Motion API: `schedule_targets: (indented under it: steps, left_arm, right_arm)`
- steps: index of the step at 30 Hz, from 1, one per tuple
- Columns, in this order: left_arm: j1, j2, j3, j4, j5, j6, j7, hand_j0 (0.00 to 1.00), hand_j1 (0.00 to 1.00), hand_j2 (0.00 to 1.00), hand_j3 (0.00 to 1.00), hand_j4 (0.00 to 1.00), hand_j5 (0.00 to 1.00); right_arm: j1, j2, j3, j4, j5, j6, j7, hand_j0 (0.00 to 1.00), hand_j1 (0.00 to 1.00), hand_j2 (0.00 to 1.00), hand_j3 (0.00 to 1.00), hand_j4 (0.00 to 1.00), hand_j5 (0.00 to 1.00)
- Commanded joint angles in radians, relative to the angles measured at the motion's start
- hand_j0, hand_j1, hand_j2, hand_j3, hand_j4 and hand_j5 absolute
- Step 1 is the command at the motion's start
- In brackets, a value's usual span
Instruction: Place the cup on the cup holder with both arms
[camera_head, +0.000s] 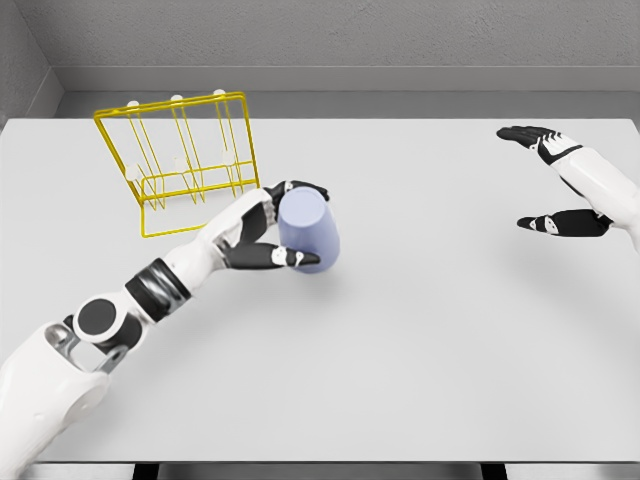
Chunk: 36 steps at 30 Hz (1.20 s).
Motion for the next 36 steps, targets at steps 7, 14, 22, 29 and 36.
schedule_targets:
  steps: [7,14,22,29,36]
  left_arm:
    - [-0.005,0.020,0.067,-0.017,0.010,-0.002,0.000,0.71,0.71,0.71,0.71,0.71,0.71]
    - [-0.011,0.062,0.087,-0.026,0.033,-0.002,0.000,0.71,0.71,0.71,0.71,0.71,0.71]
    - [-0.021,0.091,0.114,-0.027,0.045,-0.002,0.000,0.71,0.71,0.71,0.71,0.71,0.71]
    - [-0.037,0.105,0.152,-0.013,0.066,0.000,0.000,0.71,0.71,0.71,0.71,0.71,0.71]
    - [-0.067,0.118,0.156,0.008,0.072,0.001,0.002,0.71,0.71,0.71,0.71,0.71,0.71]
  right_arm:
    - [0.002,-0.001,0.000,-0.002,-0.008,0.003,-0.001,1.00,1.00,1.00,1.00,1.00,1.00]
    - [0.009,-0.001,0.000,-0.004,-0.009,0.003,-0.001,1.00,1.00,1.00,1.00,1.00,1.00]
    - [0.011,-0.002,-0.003,-0.004,-0.009,0.003,-0.001,1.00,1.00,1.00,1.00,1.00,1.00]
    - [0.014,-0.002,-0.003,-0.034,-0.008,0.003,-0.001,1.00,1.00,1.00,1.00,1.00,1.00]
    - [0.014,-0.002,-0.003,-0.034,-0.008,0.003,-0.001,1.00,1.00,1.00,1.00,1.00,1.00]
